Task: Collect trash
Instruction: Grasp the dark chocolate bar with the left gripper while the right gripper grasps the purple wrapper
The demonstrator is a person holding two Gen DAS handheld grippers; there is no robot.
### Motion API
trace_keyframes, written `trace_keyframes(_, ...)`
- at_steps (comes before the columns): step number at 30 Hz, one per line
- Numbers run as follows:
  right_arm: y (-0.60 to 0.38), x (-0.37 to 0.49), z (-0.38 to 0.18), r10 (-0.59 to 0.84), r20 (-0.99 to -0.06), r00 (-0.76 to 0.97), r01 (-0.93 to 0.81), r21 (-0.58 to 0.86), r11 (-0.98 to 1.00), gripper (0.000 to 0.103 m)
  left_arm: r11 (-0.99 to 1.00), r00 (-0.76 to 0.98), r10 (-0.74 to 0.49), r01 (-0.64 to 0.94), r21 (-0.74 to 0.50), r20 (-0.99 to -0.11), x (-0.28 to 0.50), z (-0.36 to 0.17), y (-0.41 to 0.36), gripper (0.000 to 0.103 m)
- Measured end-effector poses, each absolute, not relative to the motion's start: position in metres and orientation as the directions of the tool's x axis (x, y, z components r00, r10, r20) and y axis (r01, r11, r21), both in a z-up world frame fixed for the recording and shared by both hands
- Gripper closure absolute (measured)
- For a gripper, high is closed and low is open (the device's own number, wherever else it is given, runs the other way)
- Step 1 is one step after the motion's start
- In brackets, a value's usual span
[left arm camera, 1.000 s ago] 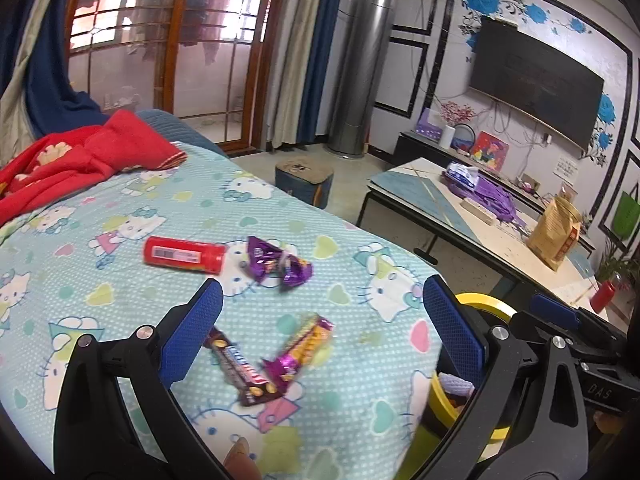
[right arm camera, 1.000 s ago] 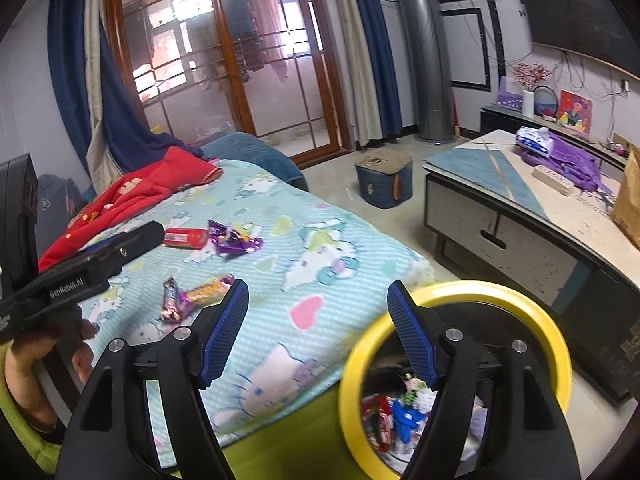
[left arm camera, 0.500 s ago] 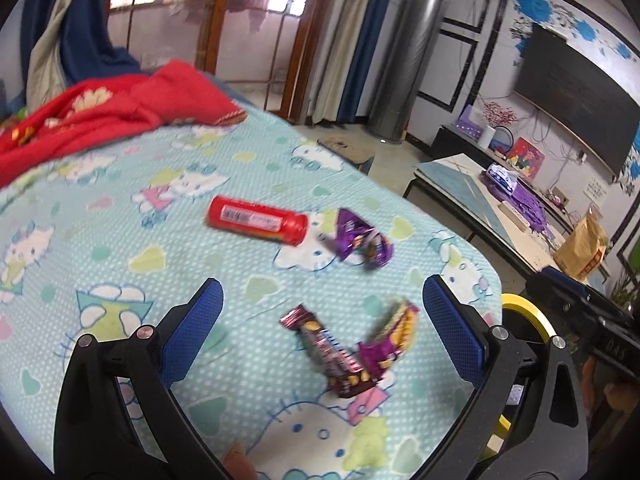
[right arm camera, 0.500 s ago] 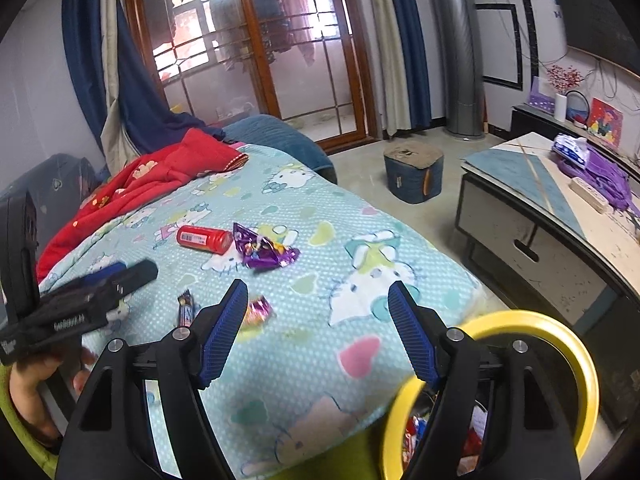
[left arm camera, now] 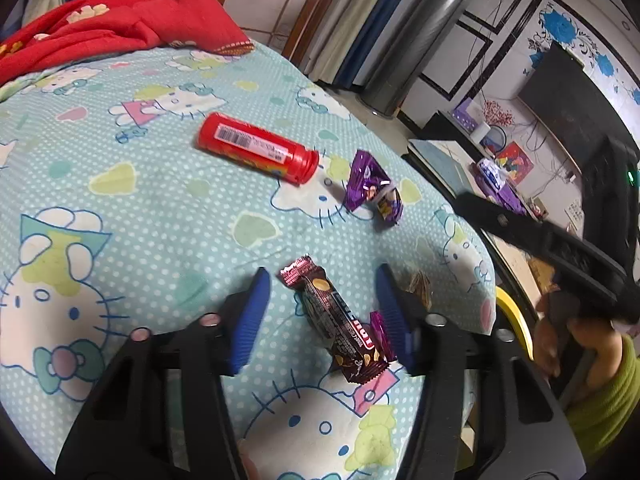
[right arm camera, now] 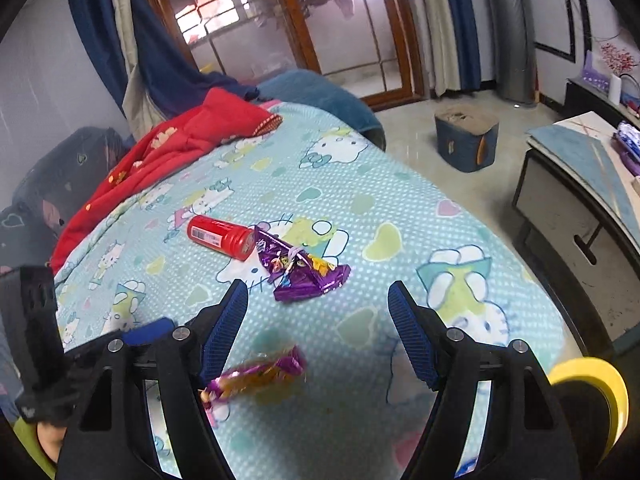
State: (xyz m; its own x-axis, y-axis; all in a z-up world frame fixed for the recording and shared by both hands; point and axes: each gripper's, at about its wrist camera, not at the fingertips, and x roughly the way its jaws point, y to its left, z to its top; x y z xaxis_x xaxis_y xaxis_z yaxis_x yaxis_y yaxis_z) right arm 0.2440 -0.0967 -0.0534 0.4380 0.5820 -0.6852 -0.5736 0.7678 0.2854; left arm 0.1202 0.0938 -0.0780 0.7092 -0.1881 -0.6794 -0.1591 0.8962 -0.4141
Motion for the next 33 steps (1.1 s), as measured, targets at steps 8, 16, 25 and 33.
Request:
trace_keyframes(8, -0.064, 0.263, -0.068, 0.555, -0.729, 0.4, -0.615, 0.236, 0.753, 0.033, 0.883, 0.676, -0.224, -0.164, -0.44, -0.702, 0.123, -0.093, 0.094, 0.078)
trace_keyframes(16, -0.038, 0.279, -0.09, 0.51, -0.778, 0.367, -0.624, 0.2, 0.755, 0.051, 0.871, 0.675, -0.24, -0.168, -0.462, -0.698, 0.12, -0.095, 0.098, 0.085)
trace_keyframes(25, -0.059, 0.266, -0.096, 0.516, -0.765, 0.386, -0.591, 0.224, 0.775, 0.096, 0.865, 0.683, -0.242, -0.17, -0.472, -0.689, 0.118, -0.093, 0.1, 0.088)
trace_keyframes(33, -0.099, 0.25, -0.094, 0.544, -0.721, 0.43, -0.533, 0.283, 0.797, 0.096, 0.887, 0.736, -0.187, -0.157, -0.433, -0.651, 0.109, -0.071, 0.101, 0.09)
